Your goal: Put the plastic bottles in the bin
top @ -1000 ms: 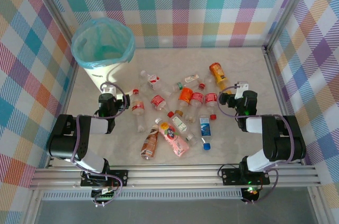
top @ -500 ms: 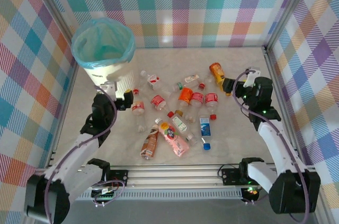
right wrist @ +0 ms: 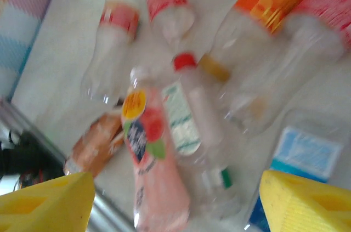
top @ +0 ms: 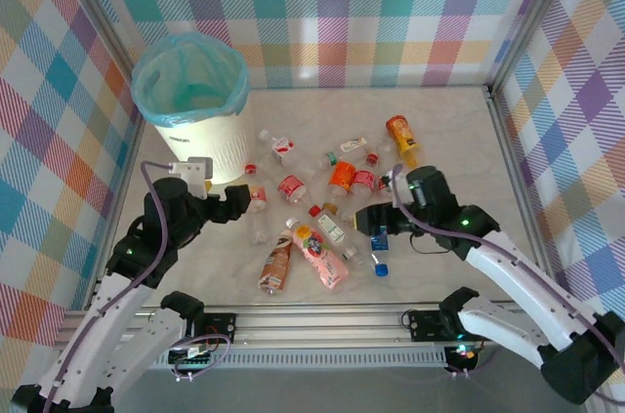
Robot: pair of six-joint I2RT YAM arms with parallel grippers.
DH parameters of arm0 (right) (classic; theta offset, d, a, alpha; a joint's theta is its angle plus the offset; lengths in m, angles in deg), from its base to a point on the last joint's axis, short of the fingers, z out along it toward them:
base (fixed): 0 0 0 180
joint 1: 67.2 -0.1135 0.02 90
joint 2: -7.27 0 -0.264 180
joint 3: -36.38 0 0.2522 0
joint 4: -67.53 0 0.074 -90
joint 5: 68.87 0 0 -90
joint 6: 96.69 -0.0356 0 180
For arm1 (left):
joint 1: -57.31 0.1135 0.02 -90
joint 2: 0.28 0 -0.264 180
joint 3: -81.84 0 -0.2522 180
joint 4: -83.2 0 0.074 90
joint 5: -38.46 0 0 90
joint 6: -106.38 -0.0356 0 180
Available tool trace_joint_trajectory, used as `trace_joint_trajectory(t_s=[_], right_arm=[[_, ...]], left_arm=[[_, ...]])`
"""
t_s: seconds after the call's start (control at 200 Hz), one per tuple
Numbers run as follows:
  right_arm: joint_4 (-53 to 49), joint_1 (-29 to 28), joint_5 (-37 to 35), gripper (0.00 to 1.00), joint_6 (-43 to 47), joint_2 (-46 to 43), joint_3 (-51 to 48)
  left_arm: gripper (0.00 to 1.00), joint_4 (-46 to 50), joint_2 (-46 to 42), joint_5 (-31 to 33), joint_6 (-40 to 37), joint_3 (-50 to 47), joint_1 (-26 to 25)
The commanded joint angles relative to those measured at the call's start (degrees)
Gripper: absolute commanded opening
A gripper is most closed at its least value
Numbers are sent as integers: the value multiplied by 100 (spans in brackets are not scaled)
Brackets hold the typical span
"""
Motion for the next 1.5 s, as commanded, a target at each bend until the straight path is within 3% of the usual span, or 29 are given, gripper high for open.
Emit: trace_joint_trajectory(t_s=[0.0, 0.165, 0.365, 0.675, 1.0, 1.27, 1.495], right_arm=[[-648, -686, -459, 76, -216, 429, 335], [-867, -1743, -1171, 76, -251, 1535, 871], [-929, -2304, -1599, 80, -343, 2647, 1348], [-1002, -2539, -1783, 82, -291, 3510, 1561], [-949, -2776, -1818, 75, -363, 4128, 1726], [-952, -2841, -1940, 76, -442, 4548, 1913], [-1064, -2849, -1973, 63, -582, 4358, 1955]], left_arm=[[93, 1244, 255, -469, 294, 402, -39], [92, 1680, 633, -281, 571, 839, -44], [93, 1708, 822, -220, 729, 1064, -43], [95, 2104, 1427, -306, 644, 1759, -43], [95, 2186, 1419, -342, 783, 1659, -44], [95, 2314, 1358, -292, 822, 1560, -43], [95, 2463, 1354, -329, 827, 1826, -39]])
